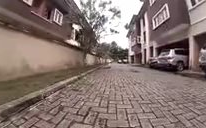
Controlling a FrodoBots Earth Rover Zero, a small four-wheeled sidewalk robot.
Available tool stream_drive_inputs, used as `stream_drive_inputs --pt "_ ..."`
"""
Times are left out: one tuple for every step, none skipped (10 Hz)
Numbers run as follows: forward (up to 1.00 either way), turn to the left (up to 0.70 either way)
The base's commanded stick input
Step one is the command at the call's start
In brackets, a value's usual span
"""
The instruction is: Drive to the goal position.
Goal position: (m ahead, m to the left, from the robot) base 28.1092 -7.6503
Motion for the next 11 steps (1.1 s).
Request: stream_drive_inputs --pt "0.5 0.0" --pt "0.5 0.0" --pt "0.5 0.0" --pt "0.5 0.0" --pt "0.5 0.0" --pt "0.5 0.0" --pt "0.5 0.0" --pt "0.5 0.0" --pt "0.5 0.0" --pt "0.5 0.0" --pt "0.5 0.0"
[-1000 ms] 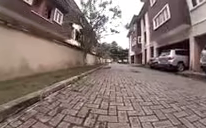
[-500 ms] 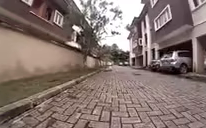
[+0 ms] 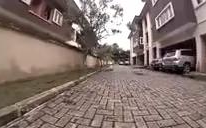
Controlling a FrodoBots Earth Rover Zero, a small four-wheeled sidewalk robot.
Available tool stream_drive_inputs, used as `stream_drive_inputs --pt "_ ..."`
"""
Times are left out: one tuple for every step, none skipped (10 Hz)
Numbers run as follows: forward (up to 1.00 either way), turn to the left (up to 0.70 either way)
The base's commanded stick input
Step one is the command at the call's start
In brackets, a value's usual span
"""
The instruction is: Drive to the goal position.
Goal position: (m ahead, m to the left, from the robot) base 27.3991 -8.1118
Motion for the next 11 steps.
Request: stream_drive_inputs --pt "0.5 0.0" --pt "0.5 0.0" --pt "0.5 0.0" --pt "0.5 0.0" --pt "0.5 0.0" --pt "0.5 0.0" --pt "0.5 0.0" --pt "0.5 0.0" --pt "0.5 0.0" --pt "0.5 0.0" --pt "0.5 0.0"
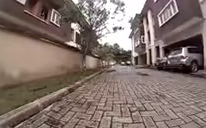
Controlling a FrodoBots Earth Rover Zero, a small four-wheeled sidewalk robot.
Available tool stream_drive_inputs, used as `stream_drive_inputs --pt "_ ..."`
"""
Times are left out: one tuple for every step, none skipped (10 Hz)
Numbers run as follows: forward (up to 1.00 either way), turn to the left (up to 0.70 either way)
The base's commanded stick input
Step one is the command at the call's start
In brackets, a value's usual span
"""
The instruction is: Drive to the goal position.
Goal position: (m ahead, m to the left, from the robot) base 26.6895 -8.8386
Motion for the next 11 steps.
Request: stream_drive_inputs --pt "0.5 0.0" --pt "0.5 0.0" --pt "0.5 0.0" --pt "0.5 0.0" --pt "0.5 0.0" --pt "0.5 0.0" --pt "0.5 0.0" --pt "0.5 0.0" --pt "0.5 0.0" --pt "0.5 0.0" --pt "0.5 0.0"
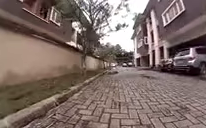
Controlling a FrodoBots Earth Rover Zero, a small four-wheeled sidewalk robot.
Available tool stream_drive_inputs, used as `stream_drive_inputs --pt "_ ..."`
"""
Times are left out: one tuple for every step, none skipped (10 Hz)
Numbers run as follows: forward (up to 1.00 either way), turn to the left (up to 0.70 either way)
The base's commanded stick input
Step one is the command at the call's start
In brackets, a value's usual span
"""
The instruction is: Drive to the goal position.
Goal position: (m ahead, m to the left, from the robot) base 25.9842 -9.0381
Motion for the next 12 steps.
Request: stream_drive_inputs --pt "0.5 -0.15" --pt "0.5 -0.46" --pt "0.5 -0.25" --pt "0.5 0.0" --pt "0.5 0.0" --pt "0.5 0.0" --pt "0.5 0.0" --pt "0.5 0.0" --pt "0.5 0.0" --pt "0.5 0.0" --pt "0.5 0.0" --pt "0.5 0.0"
